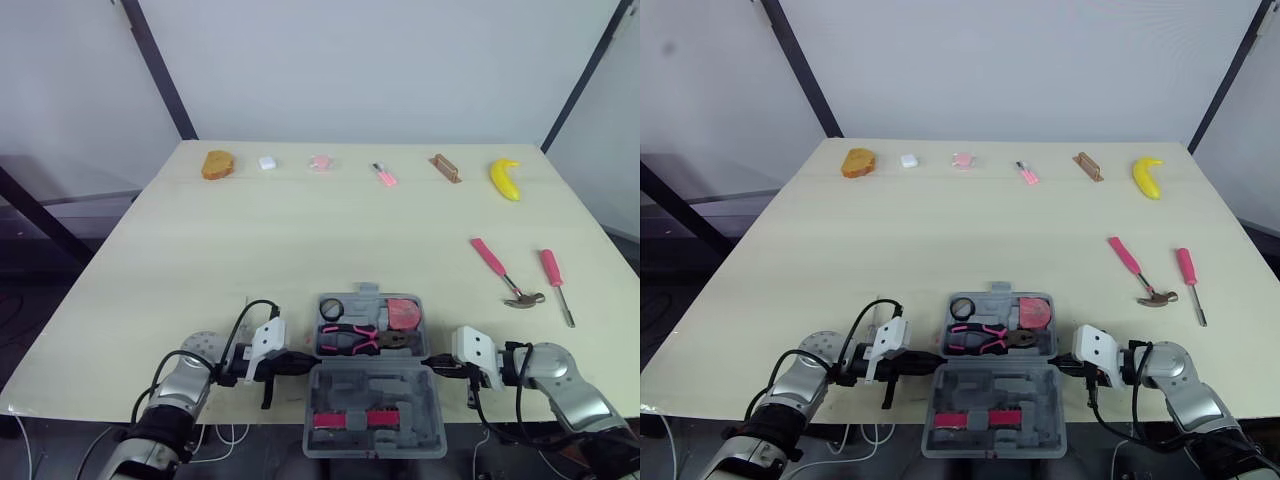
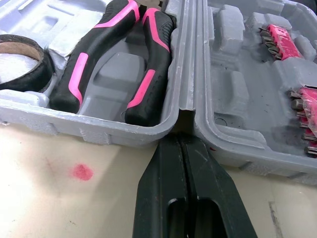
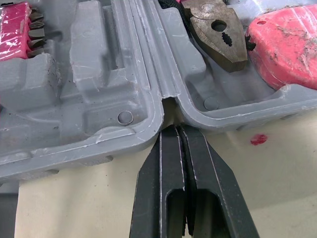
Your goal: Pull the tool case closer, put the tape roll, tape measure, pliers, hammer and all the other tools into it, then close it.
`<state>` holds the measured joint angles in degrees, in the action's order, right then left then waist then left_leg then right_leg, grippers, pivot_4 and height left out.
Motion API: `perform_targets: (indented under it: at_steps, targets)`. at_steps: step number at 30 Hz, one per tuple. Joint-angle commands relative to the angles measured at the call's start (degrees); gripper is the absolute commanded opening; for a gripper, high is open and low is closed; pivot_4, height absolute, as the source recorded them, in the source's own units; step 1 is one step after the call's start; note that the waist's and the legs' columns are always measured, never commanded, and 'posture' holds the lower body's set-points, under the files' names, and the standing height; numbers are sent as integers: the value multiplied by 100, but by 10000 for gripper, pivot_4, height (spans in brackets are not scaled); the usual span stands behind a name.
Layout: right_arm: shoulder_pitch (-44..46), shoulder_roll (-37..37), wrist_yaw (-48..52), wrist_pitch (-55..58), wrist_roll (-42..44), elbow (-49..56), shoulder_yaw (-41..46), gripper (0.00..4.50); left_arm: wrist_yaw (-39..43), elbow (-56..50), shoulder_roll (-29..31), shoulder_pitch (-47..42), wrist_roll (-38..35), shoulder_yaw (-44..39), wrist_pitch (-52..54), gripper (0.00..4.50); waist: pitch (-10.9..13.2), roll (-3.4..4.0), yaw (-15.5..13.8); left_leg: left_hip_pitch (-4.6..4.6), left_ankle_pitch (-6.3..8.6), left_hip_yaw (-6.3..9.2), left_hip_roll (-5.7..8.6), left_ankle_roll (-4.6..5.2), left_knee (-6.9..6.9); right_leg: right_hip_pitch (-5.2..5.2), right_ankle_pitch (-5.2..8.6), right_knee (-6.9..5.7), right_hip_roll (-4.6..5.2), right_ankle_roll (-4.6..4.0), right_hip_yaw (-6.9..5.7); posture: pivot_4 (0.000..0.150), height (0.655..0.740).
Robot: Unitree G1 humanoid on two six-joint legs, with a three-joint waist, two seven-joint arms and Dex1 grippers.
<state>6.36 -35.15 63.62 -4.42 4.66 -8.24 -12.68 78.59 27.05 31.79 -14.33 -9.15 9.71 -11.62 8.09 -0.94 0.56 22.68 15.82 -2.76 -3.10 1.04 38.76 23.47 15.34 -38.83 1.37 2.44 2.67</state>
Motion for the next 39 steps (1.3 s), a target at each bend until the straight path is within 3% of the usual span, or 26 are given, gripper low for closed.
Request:
perform_targets:
  at_steps: [1,39]
  targets:
    - [172,-4,82,45,237,412,91,350,-24,-265,20,57,-14,43,-13,0,0,0,2,0,0,0,0,0,0,0,0,0,0,0,0,1500,7400]
    - [1164,622,-413,-300,-102,-1050,130,350,-1305,327,-254,-655,360,-127,-70,0,1,0,4,3,0,2,0,0,1,0,-1,-1,0,0,-2,1500,7400]
